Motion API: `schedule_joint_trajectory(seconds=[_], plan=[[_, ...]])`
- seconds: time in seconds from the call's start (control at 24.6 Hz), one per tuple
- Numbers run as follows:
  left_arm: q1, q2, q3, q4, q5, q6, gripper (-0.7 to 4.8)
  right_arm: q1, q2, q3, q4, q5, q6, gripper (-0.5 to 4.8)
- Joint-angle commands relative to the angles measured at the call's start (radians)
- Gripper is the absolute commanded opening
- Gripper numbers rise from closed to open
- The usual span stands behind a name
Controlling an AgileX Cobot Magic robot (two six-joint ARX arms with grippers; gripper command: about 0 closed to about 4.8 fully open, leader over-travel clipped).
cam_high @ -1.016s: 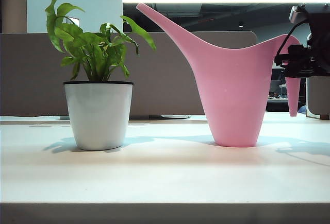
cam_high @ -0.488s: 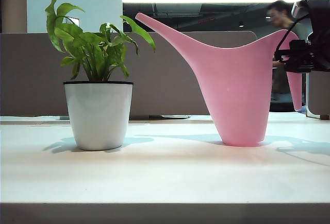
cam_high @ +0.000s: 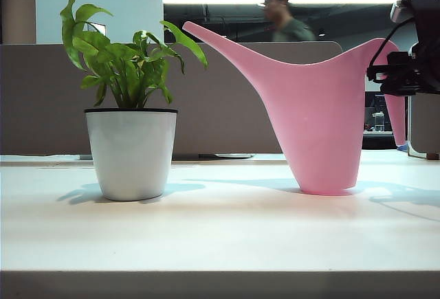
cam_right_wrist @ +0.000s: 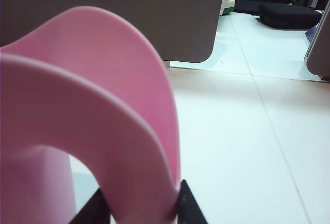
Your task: Pick up the watering can from the table, water the potted plant, and put the can back.
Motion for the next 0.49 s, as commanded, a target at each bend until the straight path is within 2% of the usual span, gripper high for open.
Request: schedule_joint_trajectory(seconds=[0.04,0.24,0.37,0.49], plan=[[-0.001,-0.001,0.007,0.006,0.001,0.004,-0.05,-0.001,-0.011,0.010,0.086,0.008,0.017,0.43],[-0.001,-0.001,0.007,0.006,0.001,0.004,-0.05,-0.001,0.023,0.010,0.083,0.007,0.018,0.44],[-0.001,-0.001,0.007,0.002,0.001,0.004,-0.05,-0.001,0.056,0.010,0.111,0.008,0.072,0.44],[-0.001,-0.001,0.007,-0.011,0.001,0.004,-0.05,-0.001,0.062,0.010,0.133,0.008,0.075,0.44]])
